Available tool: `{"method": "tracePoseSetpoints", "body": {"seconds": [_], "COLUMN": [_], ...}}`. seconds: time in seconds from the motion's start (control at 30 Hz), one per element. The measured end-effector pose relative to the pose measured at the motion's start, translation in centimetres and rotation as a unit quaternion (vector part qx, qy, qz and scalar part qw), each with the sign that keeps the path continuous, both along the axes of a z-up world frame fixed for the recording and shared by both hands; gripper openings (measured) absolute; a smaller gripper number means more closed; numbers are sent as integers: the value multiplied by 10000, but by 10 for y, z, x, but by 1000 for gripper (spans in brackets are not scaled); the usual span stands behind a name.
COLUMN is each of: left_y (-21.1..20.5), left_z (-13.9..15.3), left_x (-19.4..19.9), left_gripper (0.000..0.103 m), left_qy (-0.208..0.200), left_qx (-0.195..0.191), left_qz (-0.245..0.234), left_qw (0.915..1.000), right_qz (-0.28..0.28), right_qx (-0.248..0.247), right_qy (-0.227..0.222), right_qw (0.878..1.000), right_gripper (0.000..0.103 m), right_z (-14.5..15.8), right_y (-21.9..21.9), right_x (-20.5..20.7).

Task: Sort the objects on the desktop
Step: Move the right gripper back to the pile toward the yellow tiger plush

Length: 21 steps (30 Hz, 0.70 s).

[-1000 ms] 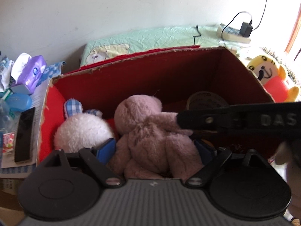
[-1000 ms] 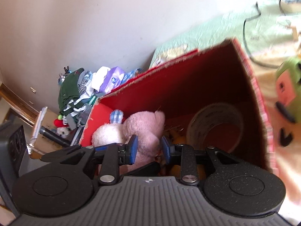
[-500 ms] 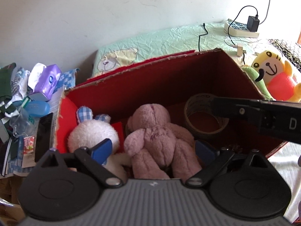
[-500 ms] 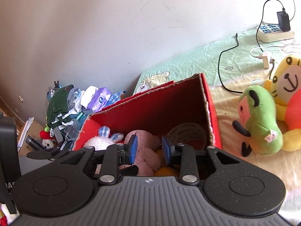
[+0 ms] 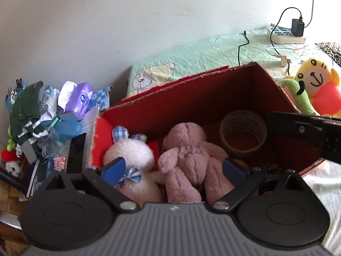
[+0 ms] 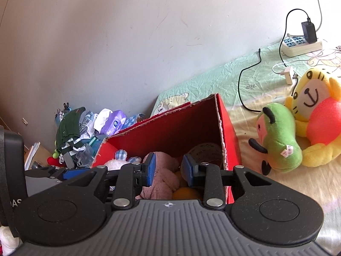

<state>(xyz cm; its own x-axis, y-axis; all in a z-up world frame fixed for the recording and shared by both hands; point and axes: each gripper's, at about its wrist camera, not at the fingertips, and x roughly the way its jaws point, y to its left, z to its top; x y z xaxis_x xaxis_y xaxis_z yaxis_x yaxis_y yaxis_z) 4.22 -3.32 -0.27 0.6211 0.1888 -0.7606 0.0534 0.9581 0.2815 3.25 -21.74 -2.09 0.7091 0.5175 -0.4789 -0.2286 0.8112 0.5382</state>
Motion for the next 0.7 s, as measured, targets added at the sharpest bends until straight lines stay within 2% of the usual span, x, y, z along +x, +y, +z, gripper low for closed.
{"method": "tracePoseSetpoints", "body": {"seconds": [0.7], "left_y": [-14], "left_z": [8], "left_x": [-14], "left_gripper": [100], "left_qy": [14], "left_qx": [212], "left_qz": [95], "left_qw": [9997], "right_qz": [-245], "right_qx": [256], "right_qy": [14], "right_qw": [9994], "right_gripper": [32], "right_z": [-2], "right_y": [-18], "right_x": [-15]}}
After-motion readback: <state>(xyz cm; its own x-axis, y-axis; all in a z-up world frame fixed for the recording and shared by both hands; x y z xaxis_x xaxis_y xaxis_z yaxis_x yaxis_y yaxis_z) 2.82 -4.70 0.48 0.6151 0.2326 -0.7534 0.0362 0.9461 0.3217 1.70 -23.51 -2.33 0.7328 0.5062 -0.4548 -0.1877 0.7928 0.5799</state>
